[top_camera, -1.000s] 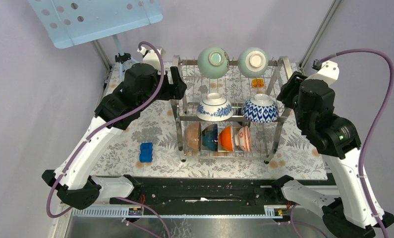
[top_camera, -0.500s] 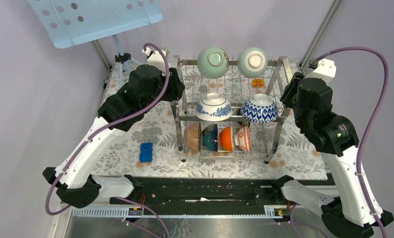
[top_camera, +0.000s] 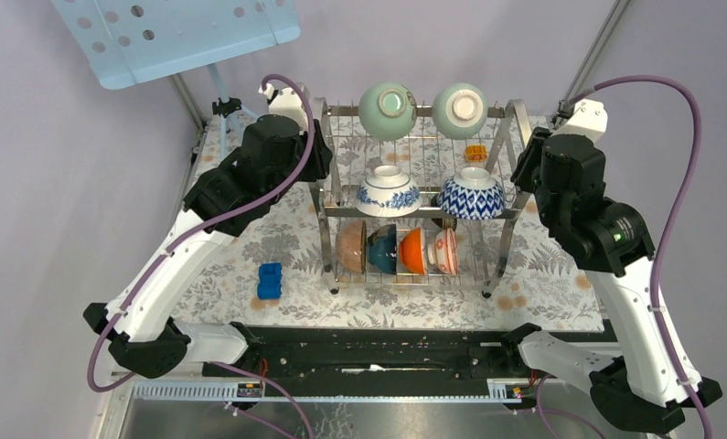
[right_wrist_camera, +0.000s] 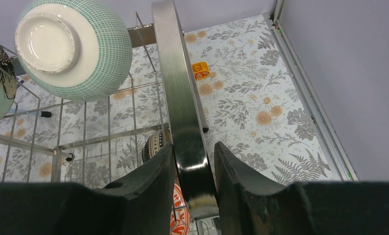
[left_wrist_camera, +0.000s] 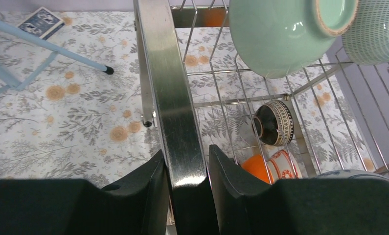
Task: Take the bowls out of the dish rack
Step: Move the dish rack to the center of the board.
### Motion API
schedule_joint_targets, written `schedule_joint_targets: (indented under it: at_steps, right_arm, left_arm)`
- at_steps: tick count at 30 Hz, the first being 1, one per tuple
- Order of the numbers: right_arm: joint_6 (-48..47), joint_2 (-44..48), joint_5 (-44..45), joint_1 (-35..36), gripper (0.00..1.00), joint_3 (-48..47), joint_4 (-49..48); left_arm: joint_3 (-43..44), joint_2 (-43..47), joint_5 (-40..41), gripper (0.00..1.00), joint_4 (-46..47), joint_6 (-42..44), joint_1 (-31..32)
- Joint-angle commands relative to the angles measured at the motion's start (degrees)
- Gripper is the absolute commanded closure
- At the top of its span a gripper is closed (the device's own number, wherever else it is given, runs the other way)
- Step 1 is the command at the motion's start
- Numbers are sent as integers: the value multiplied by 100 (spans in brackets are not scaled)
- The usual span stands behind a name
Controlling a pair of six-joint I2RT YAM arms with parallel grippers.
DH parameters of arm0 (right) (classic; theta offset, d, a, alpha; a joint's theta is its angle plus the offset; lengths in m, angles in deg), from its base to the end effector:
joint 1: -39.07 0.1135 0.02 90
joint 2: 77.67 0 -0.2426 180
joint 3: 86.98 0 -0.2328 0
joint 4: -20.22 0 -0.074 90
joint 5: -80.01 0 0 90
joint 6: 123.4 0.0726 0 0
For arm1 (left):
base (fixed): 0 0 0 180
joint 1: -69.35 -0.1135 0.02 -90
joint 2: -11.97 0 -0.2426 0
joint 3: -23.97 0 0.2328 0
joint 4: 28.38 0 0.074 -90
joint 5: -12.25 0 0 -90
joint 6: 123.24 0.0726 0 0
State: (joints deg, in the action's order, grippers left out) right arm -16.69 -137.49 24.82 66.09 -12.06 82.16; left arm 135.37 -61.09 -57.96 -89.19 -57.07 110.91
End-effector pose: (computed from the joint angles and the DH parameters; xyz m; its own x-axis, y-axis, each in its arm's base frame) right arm 0.1880 0.0493 0.4502 -0.2121 0.1568 -0.9646 0.1828 0.9760 0.1185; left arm 0.2134 -0.1564 0.4356 -0.4192 -0.1364 -0.8976 0.2413 0.9364 -0.2550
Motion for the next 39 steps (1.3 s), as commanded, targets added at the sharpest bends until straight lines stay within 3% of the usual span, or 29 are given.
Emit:
schedule_joint_targets:
  at_steps: [1, 9, 19, 26, 27, 29, 30, 32, 35, 39]
  right_arm:
    - [88, -438, -549, -3, 100, -170, -511]
    - [169, -874, -1061, 3, 100, -380, -878]
    - [595, -1568, -1778, 4, 100, -583, -1439]
    - [408, -1497, -1840, 3, 100, -473, -1546]
    - [347, -1429, -1831, 4, 96, -491, -1529]
    - [270, -1276, -1838, 4, 72, -502, -1461]
    - [247, -1190, -1857, 0, 54, -495, -1427]
    - [245, -1082, -1884, 0, 33, -479, -1288]
    - [240, -937, -1982, 0, 13, -486, -1148]
    - [284, -786, -2120, 0, 1, -698, -884]
  left_arm:
    - [444, 47, 772, 100, 220, 524, -52]
    - [397, 18, 1602, 100, 241, 693, -235]
    - [5, 47, 806, 100, 526, 594, -1565]
    - [-241, 65, 611, 100, 625, 488, -1730]
    - [-254, 90, 594, 100, 637, 467, -1730]
    - [-273, 134, 543, 93, 634, 439, -1730]
    - [-284, 160, 518, 81, 633, 427, -1730]
    - [-273, 211, 468, 64, 637, 402, -1730]
    - [-258, 293, 456, 42, 626, 383, -1730]
    - [-126, 396, 402, 14, 524, 304, -1730]
